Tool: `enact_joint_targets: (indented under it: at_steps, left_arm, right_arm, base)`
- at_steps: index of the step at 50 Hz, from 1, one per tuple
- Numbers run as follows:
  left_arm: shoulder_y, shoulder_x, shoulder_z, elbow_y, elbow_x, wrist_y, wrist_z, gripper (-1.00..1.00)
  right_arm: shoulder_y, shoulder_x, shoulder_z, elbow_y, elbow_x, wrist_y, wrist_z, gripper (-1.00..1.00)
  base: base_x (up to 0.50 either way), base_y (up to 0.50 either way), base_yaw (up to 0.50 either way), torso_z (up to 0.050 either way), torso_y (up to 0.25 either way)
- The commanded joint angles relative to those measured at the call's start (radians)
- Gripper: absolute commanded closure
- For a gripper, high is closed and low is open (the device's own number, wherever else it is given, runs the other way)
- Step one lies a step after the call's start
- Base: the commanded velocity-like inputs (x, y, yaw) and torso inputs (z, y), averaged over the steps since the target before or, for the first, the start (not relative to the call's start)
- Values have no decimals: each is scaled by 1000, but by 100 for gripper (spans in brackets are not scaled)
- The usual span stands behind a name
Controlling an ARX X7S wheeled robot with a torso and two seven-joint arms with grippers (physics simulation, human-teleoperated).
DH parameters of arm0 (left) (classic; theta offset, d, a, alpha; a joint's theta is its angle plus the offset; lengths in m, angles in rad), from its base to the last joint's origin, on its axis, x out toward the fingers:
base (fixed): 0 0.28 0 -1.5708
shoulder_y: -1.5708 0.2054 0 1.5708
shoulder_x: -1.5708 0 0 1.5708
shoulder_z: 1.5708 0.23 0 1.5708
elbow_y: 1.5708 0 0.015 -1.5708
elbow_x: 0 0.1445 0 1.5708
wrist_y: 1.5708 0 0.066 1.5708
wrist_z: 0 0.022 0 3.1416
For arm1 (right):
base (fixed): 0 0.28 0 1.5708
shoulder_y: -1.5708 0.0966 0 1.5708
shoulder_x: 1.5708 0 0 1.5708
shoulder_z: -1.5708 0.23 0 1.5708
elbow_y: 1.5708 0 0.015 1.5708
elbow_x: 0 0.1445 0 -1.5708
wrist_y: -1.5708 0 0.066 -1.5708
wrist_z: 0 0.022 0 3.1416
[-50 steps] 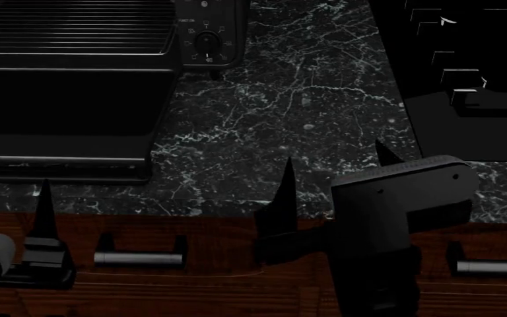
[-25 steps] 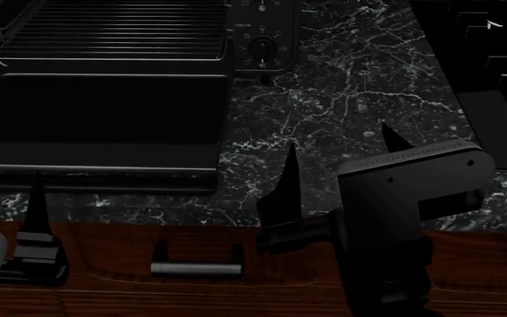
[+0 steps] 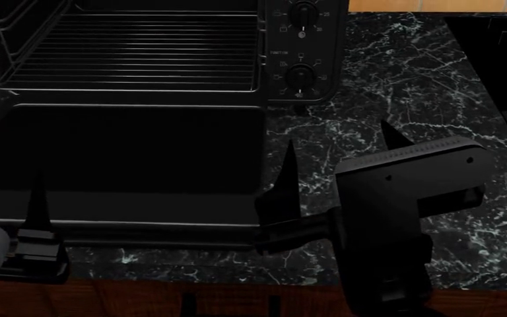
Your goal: Fully slide the toaster oven bottom rack0 out.
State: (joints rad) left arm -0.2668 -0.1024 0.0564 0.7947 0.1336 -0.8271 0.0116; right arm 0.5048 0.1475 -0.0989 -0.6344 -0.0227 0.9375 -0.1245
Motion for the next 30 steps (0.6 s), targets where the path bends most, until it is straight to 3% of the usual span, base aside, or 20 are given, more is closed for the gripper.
enact_joint_targets:
  at_steps: [1, 21, 22, 23, 30]
  left_arm:
    - [2, 15, -3, -72, -16, 33, -6, -100]
    - [-9, 21, -36, -38, -54, -28, -1, -100]
    - [-105, 61, -15, -43, 31, -8, 51, -100]
    - [-3, 60, -42, -36, 24, -7, 51, -100]
    - [-4, 43, -24, -21, 17, -23, 38, -100]
  right_arm:
    - [-55, -12, 4, 42, -3, -63, 18, -100]
    - [-47, -12, 3, 23, 3, -46, 24, -100]
    - [-47, -24, 9, 25, -18, -47, 4, -100]
    - [-49, -24, 11, 15, -16, -39, 4, -100]
    - [-57, -6, -18, 22, -38, -58, 25, -100]
  base:
    - [0, 0, 0, 0, 0]
    - [0, 0, 0, 0, 0]
    - [0, 0, 0, 0, 0]
    - [0, 0, 0, 0, 0]
    - [0, 0, 0, 0, 0]
